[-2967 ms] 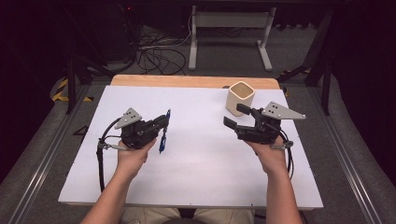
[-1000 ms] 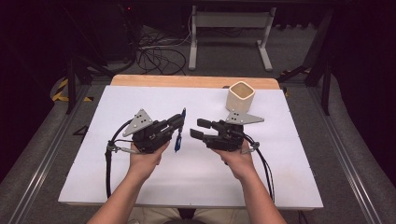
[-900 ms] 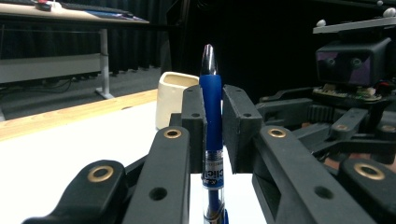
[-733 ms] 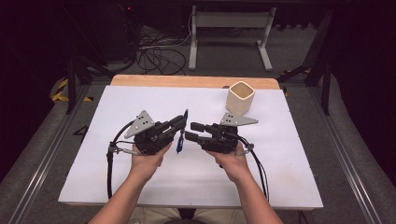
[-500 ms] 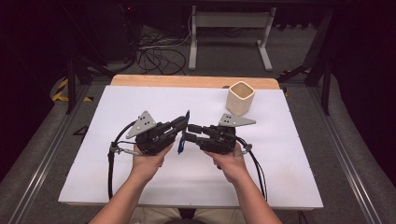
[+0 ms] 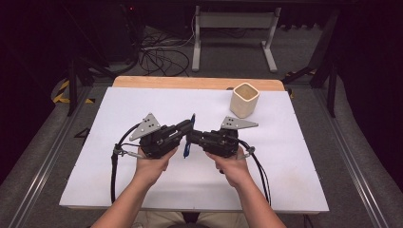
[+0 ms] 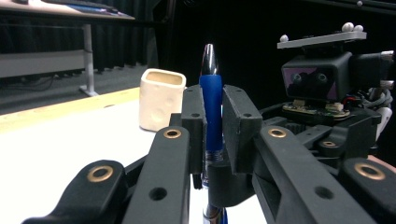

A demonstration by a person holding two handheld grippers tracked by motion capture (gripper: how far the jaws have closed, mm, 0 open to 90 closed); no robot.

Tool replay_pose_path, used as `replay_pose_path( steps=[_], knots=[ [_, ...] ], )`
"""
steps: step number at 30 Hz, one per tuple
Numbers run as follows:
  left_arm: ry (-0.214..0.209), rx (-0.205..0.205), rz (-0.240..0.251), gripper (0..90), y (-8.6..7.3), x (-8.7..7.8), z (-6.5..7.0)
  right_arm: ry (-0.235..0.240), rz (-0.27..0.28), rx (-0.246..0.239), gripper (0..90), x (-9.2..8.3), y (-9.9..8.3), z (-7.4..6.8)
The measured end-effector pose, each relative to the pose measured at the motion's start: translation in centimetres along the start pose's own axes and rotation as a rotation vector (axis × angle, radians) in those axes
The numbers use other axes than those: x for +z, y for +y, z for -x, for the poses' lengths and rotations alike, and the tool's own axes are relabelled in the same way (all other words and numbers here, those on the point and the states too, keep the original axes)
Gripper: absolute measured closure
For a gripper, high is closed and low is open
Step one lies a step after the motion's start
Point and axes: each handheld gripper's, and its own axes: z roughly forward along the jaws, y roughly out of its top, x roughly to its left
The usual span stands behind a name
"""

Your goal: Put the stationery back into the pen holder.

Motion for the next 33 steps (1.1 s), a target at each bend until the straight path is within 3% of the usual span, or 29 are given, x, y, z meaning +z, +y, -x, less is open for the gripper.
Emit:
replay_pose_path(
  steps=[4, 12, 20, 24, 28, 33],
  knots=[
    [-0.007, -0.013, -0.008, 79.3, 0.0, 0.0, -0.2, -0.007, -0.005, 0.007, 78.8, 0.0, 0.0, 0.2],
    [0.008, -0.003, -0.011, 72.4, 0.1, -0.3, -0.5, -0.04, -0.005, -0.004, 78.9, -0.3, -0.1, 0.5],
    [0.051, -0.006, -0.026, 61.2, 0.0, -0.5, -1.1, -0.1, 0.001, -0.035, 79.0, -0.9, 0.1, 0.8],
    [0.057, 0.017, -0.035, 58.2, 0.0, -0.5, -1.1, -0.131, -0.005, -0.058, 79.1, -1.0, 0.2, 0.8],
    [0.082, 0.027, -0.05, 47.8, -0.1, -0.6, -1.1, -0.149, -0.004, -0.073, 79.2, -1.3, 0.3, 0.9],
    [0.081, 0.05, -0.064, 44.9, -0.1, -0.9, -1.1, -0.172, 0.006, -0.088, 79.2, -1.8, 0.5, 1.0]
  ],
)
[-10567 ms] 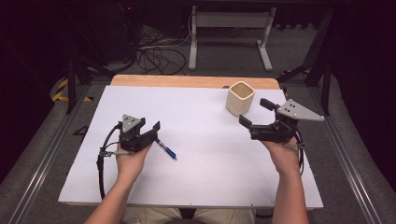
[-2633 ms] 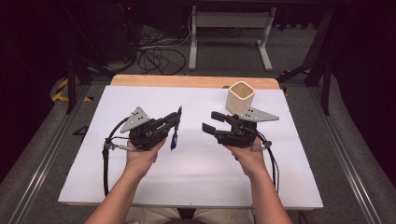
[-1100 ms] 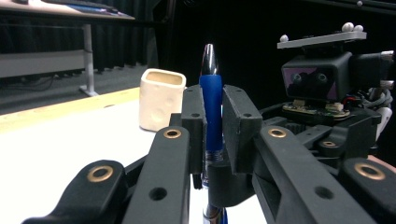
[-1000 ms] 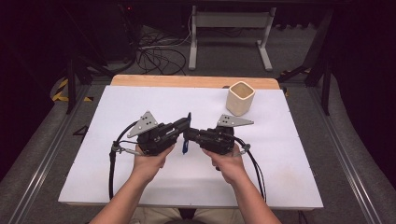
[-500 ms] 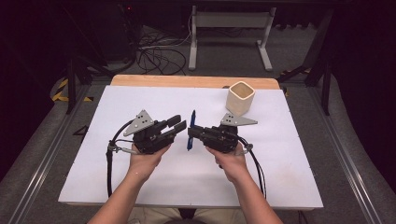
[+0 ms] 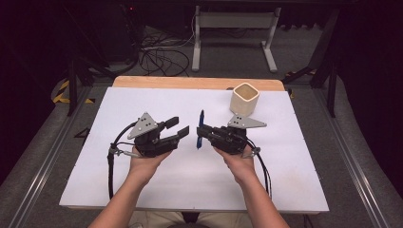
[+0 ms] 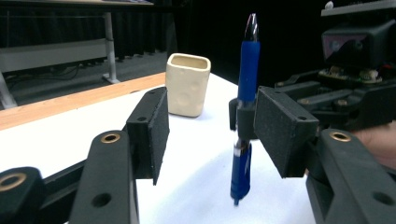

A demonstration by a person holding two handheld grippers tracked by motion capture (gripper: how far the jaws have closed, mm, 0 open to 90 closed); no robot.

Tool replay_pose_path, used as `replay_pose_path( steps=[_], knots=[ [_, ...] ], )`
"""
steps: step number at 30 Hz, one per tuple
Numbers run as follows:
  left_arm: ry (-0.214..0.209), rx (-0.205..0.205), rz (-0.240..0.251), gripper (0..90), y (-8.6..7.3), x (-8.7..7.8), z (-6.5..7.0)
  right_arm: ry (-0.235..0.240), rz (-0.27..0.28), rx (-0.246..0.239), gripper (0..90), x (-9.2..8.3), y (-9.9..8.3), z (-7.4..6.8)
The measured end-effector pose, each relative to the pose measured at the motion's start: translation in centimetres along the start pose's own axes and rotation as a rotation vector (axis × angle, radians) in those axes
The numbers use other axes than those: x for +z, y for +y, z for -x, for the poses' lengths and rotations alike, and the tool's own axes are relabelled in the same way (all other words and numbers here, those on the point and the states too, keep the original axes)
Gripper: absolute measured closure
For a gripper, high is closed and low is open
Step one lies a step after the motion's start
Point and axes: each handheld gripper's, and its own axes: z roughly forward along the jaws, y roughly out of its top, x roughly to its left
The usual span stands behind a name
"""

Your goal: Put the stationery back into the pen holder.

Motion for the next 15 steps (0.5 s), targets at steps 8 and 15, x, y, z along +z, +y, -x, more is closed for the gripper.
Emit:
replay_pose_path(
  steps=[8, 15],
  knots=[
    [-0.002, 0.012, -0.008, 38.0, -0.13, -0.37, -0.06, -0.037, 0.011, -0.021, 79.2, -0.53, 0.2, 0.32],
    [0.007, 0.026, -0.014, 33.7, -0.19, -0.84, -0.33, -0.075, 0.023, -0.05, 79.2, -0.82, 0.26, 0.59]
  ],
)
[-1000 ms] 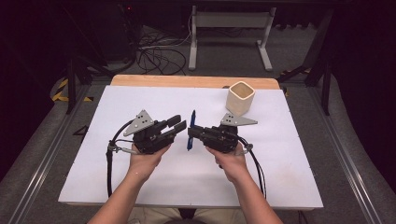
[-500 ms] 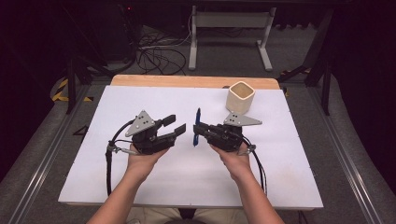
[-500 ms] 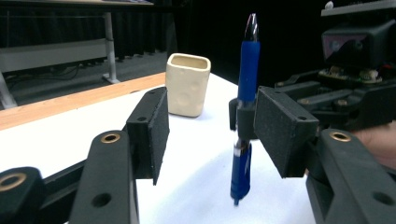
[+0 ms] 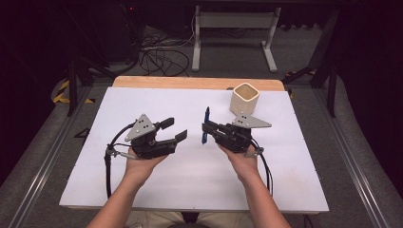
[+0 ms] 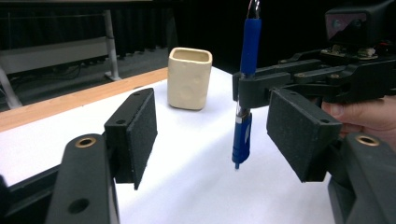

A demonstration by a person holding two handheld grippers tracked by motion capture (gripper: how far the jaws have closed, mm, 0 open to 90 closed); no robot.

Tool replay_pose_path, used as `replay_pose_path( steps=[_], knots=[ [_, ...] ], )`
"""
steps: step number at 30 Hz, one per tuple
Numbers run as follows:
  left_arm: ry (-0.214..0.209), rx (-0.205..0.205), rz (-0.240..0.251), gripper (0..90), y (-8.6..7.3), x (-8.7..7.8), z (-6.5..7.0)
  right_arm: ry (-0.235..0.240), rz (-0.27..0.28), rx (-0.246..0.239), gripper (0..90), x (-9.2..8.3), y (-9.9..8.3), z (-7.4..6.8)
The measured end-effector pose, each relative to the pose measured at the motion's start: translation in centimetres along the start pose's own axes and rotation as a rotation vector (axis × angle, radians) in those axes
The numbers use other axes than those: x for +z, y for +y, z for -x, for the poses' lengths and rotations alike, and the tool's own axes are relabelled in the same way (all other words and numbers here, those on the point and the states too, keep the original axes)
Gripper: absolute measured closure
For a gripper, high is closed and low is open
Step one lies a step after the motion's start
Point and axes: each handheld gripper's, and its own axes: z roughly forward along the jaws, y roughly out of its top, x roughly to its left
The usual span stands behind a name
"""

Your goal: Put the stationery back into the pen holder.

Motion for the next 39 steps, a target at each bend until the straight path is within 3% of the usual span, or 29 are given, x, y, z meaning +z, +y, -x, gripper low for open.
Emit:
replay_pose_path(
  steps=[9, 34, 39],
  knots=[
    [0.032, 0.009, 0.005, 27.3, -0.2, -0.4, -0.3, -0.048, 0.019, -0.029, 79.2, -0.5, 0.2, 0.5],
    [0.04, 0.02, -0.015, 19.1, -0.6, -0.7, -1.0, -0.136, 0.077, -0.048, 79.2, -1.9, 1.4, 3.1],
    [0.039, 0.006, -0.005, 17.9, -0.4, -1.0, -1.1, -0.158, 0.079, -0.06, 79.1, -1.8, 1.6, 3.7]
  ],
)
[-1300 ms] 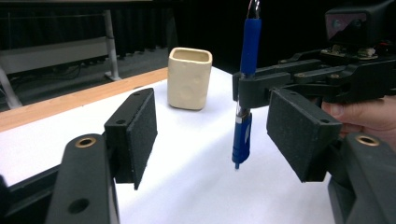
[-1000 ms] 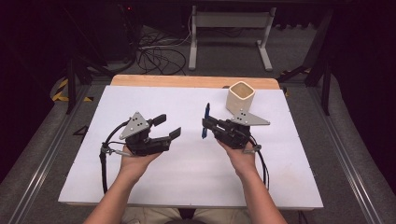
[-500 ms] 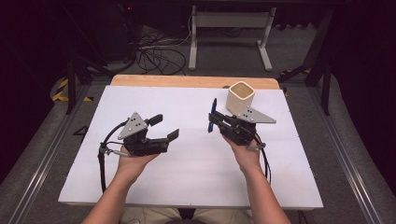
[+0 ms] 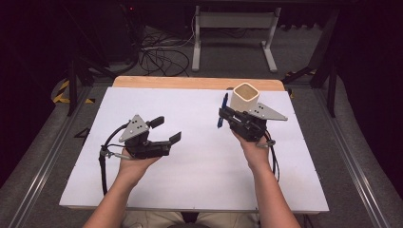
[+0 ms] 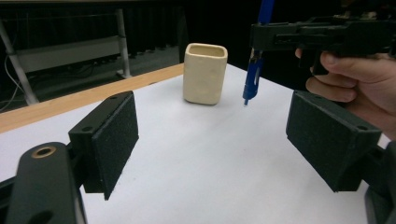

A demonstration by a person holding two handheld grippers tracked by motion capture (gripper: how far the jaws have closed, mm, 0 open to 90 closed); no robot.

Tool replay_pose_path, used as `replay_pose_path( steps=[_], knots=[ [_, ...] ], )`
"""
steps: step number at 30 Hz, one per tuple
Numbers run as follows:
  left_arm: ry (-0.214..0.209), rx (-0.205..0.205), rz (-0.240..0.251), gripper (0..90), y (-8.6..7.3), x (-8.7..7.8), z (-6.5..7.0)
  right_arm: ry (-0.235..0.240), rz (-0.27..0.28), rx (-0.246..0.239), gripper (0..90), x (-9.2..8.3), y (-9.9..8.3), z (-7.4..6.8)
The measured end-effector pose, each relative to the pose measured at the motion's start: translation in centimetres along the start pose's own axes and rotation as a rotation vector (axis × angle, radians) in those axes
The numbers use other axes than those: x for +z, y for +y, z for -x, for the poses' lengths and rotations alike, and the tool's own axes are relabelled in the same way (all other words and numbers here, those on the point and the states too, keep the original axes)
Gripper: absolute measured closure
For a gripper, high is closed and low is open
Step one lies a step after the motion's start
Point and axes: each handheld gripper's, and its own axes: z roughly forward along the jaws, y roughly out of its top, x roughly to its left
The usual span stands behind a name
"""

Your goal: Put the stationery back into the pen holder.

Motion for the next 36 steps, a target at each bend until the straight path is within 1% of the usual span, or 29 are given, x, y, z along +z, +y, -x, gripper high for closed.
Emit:
replay_pose_path(
  steps=[2, 3, 6, 7, 10, 12, 13, 19, 20, 22, 25, 27, 33, 36],
  knots=[
    [0.002, -0.003, 0.004, 17.7, 0.1, -0.2, -0.1, -0.017, 0.001, -0.003, 79.1, 0.1, 0.0, 0.3],
    [0.006, 0.003, 0.002, 17.5, 0.1, -0.4, -0.2, -0.021, 0.003, -0.005, 79.1, 0.2, 0.0, 0.5],
    [0.018, -0.005, 0.003, 17.2, 0.2, -0.8, -0.5, -0.04, 0.005, -0.001, 79.1, 0.2, -0.1, 0.8],
    [0.02, -0.013, 0.005, 17.1, 0.2, -1.0, -0.6, -0.047, 0.006, -0.002, 79.1, 0.3, -0.1, 0.9],
    [0.026, -0.012, 0.01, 17.0, 0.3, -1.4, -0.9, -0.065, 0.003, -0.007, 79.1, 0.5, -0.2, 1.0],
    [0.027, -0.021, 0.01, 17.0, 0.3, -1.6, -1.0, -0.076, 0.005, -0.015, 79.1, 0.5, -0.2, 1.2],
    [0.029, -0.016, 0.009, 17.0, 0.3, -1.6, -1.1, -0.084, 0.007, -0.018, 79.1, 0.6, -0.2, 1.3],
    [0.024, -0.018, 0.008, 16.5, 0.3, -1.7, -1.1, -0.145, 0.022, -0.022, 79.2, 0.5, 0.0, 2.2],
    [0.025, -0.017, 0.005, 16.4, 0.4, -1.7, -1.2, -0.154, 0.019, -0.03, 79.2, 0.4, 0.1, 2.4],
    [0.033, -0.014, 0.003, 16.4, 0.4, -1.8, -1.2, -0.17, 0.025, -0.03, 79.1, 0.2, 0.4, 2.7],
    [0.037, -0.026, 0.004, 16.4, 0.4, -1.9, -1.4, -0.192, 0.042, -0.028, 79.2, 0.0, 0.7, 3.3],
    [0.039, -0.025, 0.002, 16.4, 0.5, -2.0, -1.4, -0.208, 0.041, -0.037, 79.1, 0.0, 0.8, 3.6],
    [0.04, -0.027, 0.008, 15.9, 0.5, -2.2, -1.6, -0.251, 0.05, -0.019, 79.1, 0.0, 0.8, 4.9],
    [0.04, -0.025, 0.005, 15.9, 0.5, -2.2, -1.6, -0.278, 0.053, -0.026, 79.1, 0.1, 0.8, 5.4]
  ],
)
